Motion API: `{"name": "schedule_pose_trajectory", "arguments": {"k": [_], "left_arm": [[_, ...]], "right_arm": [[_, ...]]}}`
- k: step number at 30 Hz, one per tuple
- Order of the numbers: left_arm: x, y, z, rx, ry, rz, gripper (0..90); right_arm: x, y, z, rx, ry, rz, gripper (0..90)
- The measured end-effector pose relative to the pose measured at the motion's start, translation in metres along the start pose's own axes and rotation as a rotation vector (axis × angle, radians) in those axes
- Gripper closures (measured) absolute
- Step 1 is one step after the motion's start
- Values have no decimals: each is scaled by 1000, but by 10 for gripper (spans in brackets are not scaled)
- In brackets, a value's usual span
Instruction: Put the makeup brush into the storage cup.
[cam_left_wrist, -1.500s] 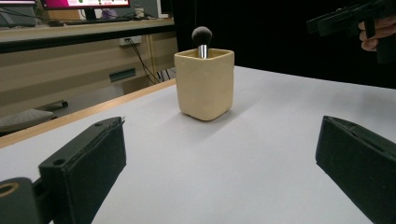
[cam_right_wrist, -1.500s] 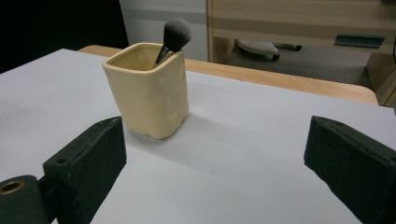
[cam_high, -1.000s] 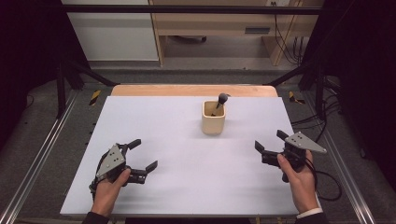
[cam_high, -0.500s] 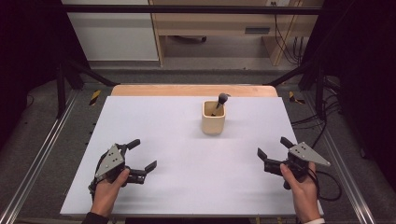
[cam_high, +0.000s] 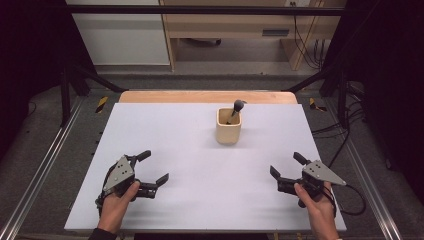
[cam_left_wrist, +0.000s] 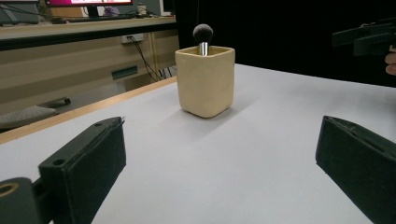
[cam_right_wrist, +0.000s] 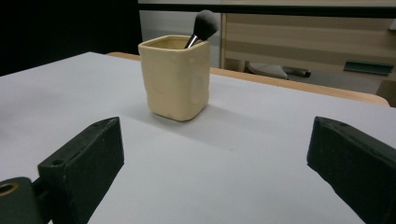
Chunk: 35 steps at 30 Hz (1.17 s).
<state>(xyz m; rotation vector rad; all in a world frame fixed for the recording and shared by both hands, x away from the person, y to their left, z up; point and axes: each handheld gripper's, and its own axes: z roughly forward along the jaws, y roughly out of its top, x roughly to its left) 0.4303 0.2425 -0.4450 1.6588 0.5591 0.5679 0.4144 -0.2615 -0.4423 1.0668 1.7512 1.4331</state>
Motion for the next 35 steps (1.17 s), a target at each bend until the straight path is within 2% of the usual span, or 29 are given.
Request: {"name": "schedule_pose_trajectory", "arguments": {"k": [6,15,22,26,30,35], "left_arm": [[3,-1,-3,11,26,5,15],[1,-2,-7,7,36,5,15],[1,-4,-12,7,51,-10,15],[2,-5,-14,15,57,-4,15],[3,-6,-13,13,60,-16,15],[4,-7,-13,21,58,-11,15]], "right_arm": [[7,-3,4,-9,27,-24,42],[18,-7,11,-28,61,-51,41],[24,-15,16,-48,51,-73,39],[26,-18,18,-70,45,-82,42],[25,-19,18,-74,41,-78,42],[25,-20,18,-73,39,-84,42]]}}
